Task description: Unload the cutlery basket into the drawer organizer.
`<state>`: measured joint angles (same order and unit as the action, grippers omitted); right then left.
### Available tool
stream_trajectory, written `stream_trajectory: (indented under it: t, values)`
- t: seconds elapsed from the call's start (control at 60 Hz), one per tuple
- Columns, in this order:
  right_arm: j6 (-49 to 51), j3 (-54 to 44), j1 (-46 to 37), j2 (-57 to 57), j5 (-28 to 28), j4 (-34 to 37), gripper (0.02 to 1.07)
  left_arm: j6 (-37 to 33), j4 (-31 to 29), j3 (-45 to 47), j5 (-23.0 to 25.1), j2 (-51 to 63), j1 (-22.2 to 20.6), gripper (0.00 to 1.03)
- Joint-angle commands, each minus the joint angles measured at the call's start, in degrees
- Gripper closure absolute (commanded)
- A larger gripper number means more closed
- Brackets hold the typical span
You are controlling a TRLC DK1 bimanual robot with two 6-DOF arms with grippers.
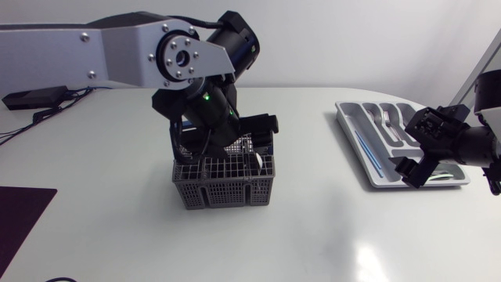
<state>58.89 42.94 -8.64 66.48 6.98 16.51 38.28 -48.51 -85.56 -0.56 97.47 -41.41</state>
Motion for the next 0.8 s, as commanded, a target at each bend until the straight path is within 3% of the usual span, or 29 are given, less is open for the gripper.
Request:
stream_trajectory:
  t: [0.0,0.15,0.433,0.533,0.683,0.783]
  values:
    - [-3.87,-1.89,2.58,-1.7,-0.57,2.03,0.07,-1.54,0.52,1.62,-0.41,0.18,0.45,0.12]
    - [-7.57,-2.77,6.89,-3.2,-1.27,4.05,0.07,-1.54,1.67,2.24,-0.41,-0.09,0.19,0.12]
    - [-13.89,-4.35,13.21,-4.25,-1.62,5.72,0.07,-0.23,4.57,1.36,-0.41,0.88,-0.96,0.44]
    - [-15.21,-4.97,14.97,-4.52,-1.97,5.81,0.07,-0.05,5.01,0.83,-0.32,1.76,-1.48,0.47]
    - [-16.71,-5.23,17.17,-5.31,-2.5,6.43,0.07,0.74,5.01,-0.4,-0.32,2.99,-1.92,0.65]
    - [-18.02,-5.32,18.49,-5.66,-2.76,6.43,0.07,0.92,5.01,-1.36,-0.32,4.04,-1.83,0.66]
